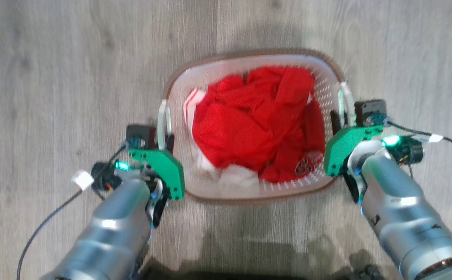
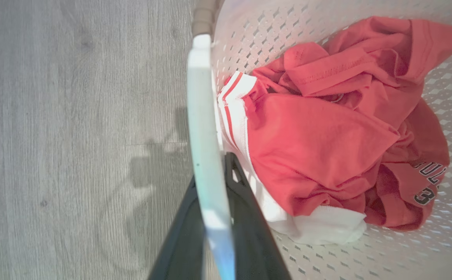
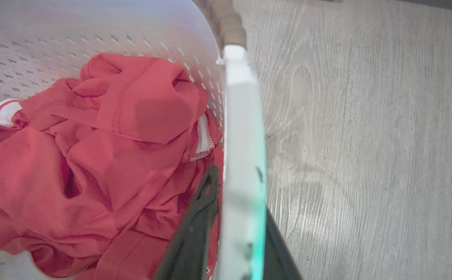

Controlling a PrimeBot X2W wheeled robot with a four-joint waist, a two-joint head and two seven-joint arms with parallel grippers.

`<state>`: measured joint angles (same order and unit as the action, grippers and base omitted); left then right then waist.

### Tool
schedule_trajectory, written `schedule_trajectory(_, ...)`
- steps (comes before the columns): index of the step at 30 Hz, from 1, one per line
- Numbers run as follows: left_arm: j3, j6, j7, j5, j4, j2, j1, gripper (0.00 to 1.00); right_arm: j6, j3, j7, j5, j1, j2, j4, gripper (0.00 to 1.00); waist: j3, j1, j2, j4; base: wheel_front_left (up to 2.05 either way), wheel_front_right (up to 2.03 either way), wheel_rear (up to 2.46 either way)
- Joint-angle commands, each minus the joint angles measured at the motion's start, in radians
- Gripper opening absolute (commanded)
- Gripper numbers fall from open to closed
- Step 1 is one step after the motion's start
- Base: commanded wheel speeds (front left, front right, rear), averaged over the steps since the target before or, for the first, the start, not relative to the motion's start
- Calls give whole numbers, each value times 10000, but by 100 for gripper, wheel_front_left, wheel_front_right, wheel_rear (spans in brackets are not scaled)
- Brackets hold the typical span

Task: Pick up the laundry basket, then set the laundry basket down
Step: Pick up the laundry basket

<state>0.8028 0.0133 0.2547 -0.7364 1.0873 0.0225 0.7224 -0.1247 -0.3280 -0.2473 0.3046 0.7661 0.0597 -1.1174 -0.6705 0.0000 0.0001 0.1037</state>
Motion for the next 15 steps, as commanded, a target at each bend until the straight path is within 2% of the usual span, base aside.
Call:
schedule_trajectory(1, 22, 9, 70, -178, 184, 277, -443, 0, -60, -618, 105, 406, -612, -95, -79, 0, 1147, 0, -1, -117, 0, 0, 0)
schedule_trajectory(15, 907, -27, -364, -1178, 1142, 277, -1503, 0, -60, -2843, 1398, 3059, -1954, -95, -267, 0, 3671, 0, -1, -466, 0, 0, 0)
